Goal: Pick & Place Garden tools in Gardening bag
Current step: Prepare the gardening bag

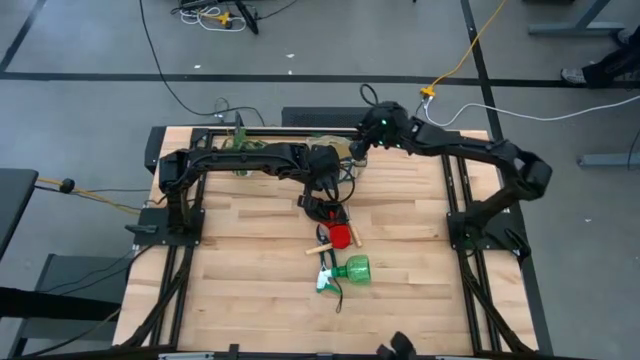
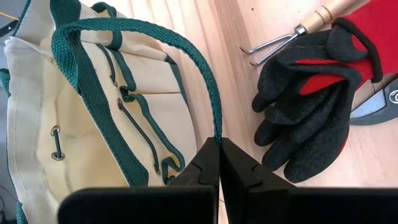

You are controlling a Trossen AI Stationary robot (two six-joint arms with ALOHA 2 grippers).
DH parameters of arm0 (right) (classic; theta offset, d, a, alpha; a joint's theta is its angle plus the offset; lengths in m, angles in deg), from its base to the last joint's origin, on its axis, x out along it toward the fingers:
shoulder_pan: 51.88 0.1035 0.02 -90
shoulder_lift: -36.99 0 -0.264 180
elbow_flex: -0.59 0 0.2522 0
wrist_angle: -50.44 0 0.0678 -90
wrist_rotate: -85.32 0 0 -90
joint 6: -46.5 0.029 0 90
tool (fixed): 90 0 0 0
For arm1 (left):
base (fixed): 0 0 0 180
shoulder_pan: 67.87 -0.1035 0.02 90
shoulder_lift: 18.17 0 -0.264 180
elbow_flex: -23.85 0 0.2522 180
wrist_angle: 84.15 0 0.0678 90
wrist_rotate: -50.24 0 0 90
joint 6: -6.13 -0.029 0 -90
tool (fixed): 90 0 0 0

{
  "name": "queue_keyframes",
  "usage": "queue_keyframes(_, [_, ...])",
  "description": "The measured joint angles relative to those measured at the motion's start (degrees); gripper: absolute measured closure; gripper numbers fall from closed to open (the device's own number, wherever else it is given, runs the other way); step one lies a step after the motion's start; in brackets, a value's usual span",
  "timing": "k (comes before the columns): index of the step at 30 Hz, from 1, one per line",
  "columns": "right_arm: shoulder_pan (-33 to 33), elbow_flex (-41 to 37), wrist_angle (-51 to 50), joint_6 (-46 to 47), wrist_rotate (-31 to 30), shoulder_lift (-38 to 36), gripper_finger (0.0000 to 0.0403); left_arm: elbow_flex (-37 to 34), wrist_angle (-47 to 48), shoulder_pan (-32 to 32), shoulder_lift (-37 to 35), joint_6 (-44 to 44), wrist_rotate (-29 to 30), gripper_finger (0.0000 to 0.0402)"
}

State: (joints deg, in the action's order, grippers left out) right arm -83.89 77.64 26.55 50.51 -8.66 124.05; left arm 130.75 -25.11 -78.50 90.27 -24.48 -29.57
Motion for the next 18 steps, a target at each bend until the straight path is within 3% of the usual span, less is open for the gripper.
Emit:
queue_keyframes(6, [-1.9, 4.0, -0.7, -1.0, 3.8, 4.6, 0.0230, 0.0, -0.4, 0.0, 0.0, 0.0, 0.0, 0.0399])
queue_keyframes(18, [-2.1, 14.1, -8.0, -4.9, 5.4, 14.0, 0.0230, 0.0, -0.9, 0.0, 0.0, -0.1, -0.6, 0.0399])
